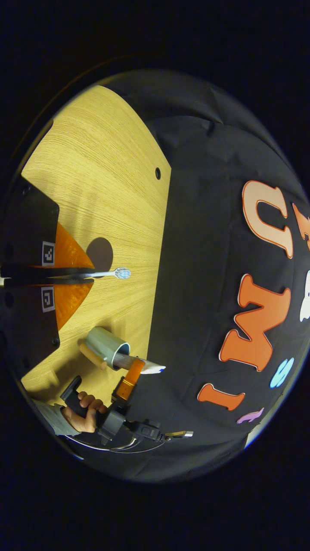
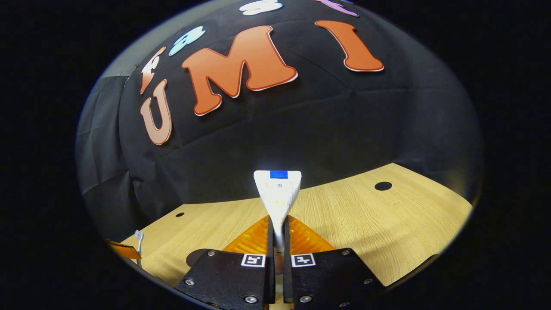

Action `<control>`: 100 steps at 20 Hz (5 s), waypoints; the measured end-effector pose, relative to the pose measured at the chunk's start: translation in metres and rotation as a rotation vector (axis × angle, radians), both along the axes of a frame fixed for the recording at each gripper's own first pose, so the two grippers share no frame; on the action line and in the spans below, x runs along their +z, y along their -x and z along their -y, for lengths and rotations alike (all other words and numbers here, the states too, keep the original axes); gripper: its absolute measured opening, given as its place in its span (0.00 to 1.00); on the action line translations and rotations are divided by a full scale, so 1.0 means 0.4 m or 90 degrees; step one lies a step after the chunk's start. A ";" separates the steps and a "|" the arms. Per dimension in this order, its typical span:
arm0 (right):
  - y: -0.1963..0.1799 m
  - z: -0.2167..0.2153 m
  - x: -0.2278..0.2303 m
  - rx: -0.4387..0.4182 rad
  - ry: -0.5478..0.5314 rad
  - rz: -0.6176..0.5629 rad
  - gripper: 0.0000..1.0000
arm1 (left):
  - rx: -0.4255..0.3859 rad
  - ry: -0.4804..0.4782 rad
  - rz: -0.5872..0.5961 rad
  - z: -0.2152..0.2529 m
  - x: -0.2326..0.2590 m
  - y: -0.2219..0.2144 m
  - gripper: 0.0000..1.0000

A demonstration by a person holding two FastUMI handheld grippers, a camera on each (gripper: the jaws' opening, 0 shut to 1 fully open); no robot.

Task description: Put the toothbrush and toothpaste on the desktop into the cup, then pick up the cup and place it on the coaster on the desktop.

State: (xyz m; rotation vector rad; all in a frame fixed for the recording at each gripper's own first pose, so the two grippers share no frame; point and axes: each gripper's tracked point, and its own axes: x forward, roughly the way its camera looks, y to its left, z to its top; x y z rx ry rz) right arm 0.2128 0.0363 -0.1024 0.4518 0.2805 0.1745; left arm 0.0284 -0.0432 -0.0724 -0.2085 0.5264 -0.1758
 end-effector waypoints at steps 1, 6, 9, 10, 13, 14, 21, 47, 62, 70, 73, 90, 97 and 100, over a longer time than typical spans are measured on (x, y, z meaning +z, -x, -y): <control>0.005 0.003 0.001 0.001 -0.001 -0.005 0.09 | -0.006 0.000 0.007 0.018 0.003 -0.011 0.04; 0.044 0.006 -0.004 0.023 0.036 -0.008 0.23 | -0.032 0.009 0.050 0.089 0.049 -0.078 0.04; 0.077 0.028 -0.006 0.020 0.092 0.002 0.37 | -0.047 0.012 0.089 0.131 0.102 -0.125 0.04; 0.088 0.040 0.006 0.012 0.097 0.013 0.40 | -0.051 0.016 0.101 0.149 0.113 -0.137 0.03; 0.113 0.102 0.058 -0.020 0.093 0.042 0.48 | -0.067 0.034 0.143 0.217 0.148 -0.148 0.03; 0.123 0.122 0.074 -0.030 0.086 0.051 0.51 | -0.069 0.036 0.162 0.231 0.167 -0.160 0.04; 0.211 0.223 0.073 -0.075 0.063 0.068 0.64 | -0.066 0.114 0.246 0.342 0.231 -0.254 0.03; 0.292 0.194 0.030 -0.053 0.077 0.045 0.66 | -0.086 0.135 0.232 0.475 0.045 -0.402 0.04; 0.295 0.050 0.034 0.009 0.121 -0.002 0.70 | -0.094 -0.038 0.182 0.282 0.017 -0.266 0.81; 0.268 -0.029 0.030 0.036 0.146 -0.062 0.71 | -0.046 -0.092 0.214 0.091 0.091 -0.174 0.95; 0.256 -0.045 0.011 0.025 0.147 -0.131 0.71 | -0.012 -0.129 0.242 0.016 0.109 -0.151 0.96; 0.209 -0.107 -0.104 0.004 0.184 -0.408 0.69 | 0.079 -0.183 0.287 -0.240 0.132 -0.034 1.00; 0.205 -0.084 -0.140 -0.026 0.170 -0.458 0.52 | 0.091 -0.170 0.259 -0.295 0.096 -0.013 0.99; 0.220 -0.073 -0.130 -0.032 0.185 -0.458 0.27 | 0.097 -0.155 0.247 -0.315 0.082 -0.010 0.98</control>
